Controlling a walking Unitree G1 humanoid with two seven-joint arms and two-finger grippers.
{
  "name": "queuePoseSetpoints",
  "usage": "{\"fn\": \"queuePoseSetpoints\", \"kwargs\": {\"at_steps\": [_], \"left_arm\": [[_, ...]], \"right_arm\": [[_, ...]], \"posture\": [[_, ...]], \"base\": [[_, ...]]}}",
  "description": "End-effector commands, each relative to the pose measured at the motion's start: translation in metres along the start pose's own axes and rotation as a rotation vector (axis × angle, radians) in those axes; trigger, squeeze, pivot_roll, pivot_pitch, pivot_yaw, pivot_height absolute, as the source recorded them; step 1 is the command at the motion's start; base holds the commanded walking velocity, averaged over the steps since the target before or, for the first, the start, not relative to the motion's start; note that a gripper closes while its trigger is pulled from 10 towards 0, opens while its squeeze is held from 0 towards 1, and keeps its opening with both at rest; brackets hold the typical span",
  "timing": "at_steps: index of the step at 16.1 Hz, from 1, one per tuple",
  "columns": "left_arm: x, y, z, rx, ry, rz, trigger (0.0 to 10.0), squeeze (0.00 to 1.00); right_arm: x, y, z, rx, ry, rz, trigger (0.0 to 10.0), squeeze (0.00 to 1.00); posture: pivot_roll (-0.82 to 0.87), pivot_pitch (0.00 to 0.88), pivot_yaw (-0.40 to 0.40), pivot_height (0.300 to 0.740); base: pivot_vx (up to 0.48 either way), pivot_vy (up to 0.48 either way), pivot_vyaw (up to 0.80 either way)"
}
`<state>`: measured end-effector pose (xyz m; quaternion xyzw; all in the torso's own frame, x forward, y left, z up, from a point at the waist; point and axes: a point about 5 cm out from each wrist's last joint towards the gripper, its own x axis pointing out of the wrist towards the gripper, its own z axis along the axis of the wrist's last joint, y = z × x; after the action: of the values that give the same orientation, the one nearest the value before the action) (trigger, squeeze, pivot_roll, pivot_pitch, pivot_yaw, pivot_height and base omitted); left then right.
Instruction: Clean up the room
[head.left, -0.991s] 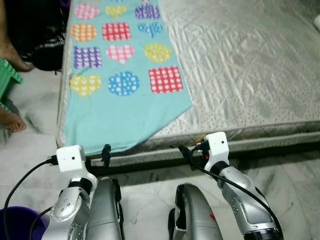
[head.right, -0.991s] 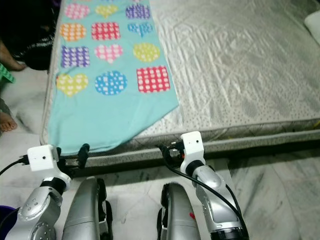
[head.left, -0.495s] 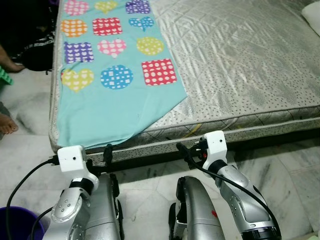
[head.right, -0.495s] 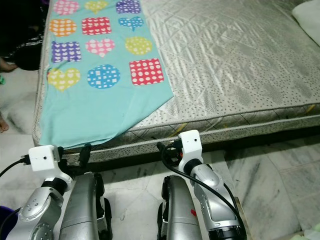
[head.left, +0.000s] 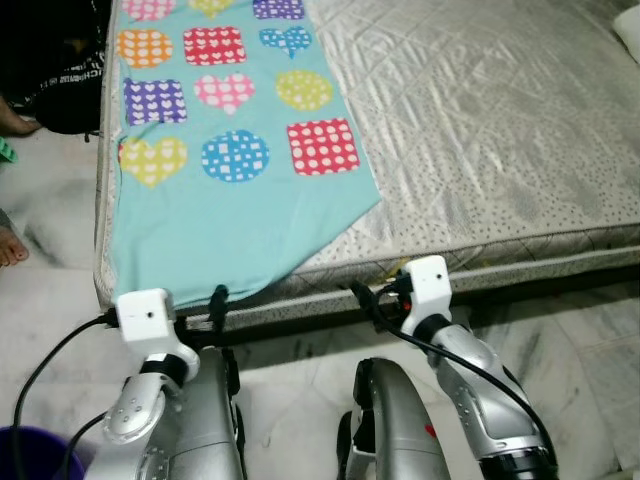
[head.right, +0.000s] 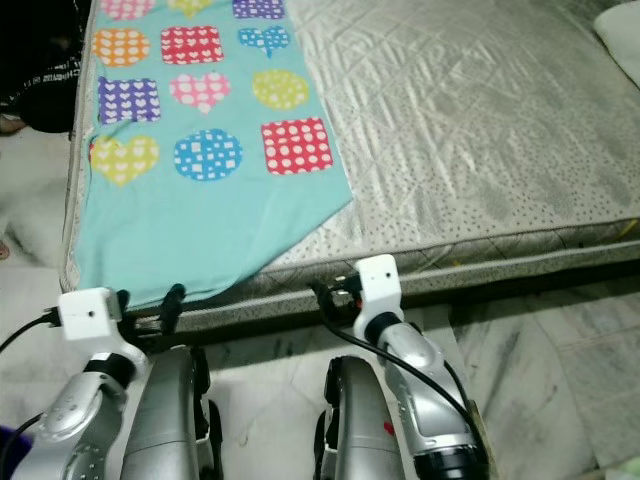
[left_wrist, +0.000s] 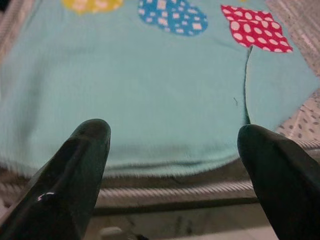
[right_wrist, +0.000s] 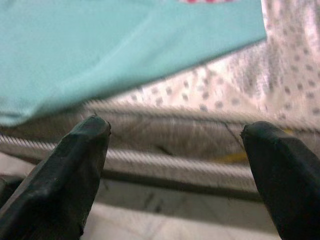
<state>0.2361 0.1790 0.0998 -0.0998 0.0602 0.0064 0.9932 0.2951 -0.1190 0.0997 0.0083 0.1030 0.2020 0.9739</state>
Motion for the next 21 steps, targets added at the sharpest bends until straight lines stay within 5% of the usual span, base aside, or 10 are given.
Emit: {"fn": "queuePoseSetpoints", "kwargs": {"at_steps": [1, 21], "left_arm": [[-0.0009, -0.0048, -0.0032, -0.013, 0.007, -0.010, 10.0, 0.00], [0.0044, -0.0094, -0.0033, -0.023, 0.000, -0.032, 10.0, 0.00]], "right_arm": [[-0.0048, -0.0057, -0.0104, 0.001, 0.037, -0.017, 10.0, 0.00], [0.0025, -0.0079, -0.0100, -0.010, 0.024, -0.026, 10.0, 0.00]], "posture": [[-0.04, 0.274, -0.068, 0.566], [-0.04, 0.253, -0.069, 0.566]], "base": [[0.289, 0.000, 0.00], [0.217, 0.000, 0.00]]}}
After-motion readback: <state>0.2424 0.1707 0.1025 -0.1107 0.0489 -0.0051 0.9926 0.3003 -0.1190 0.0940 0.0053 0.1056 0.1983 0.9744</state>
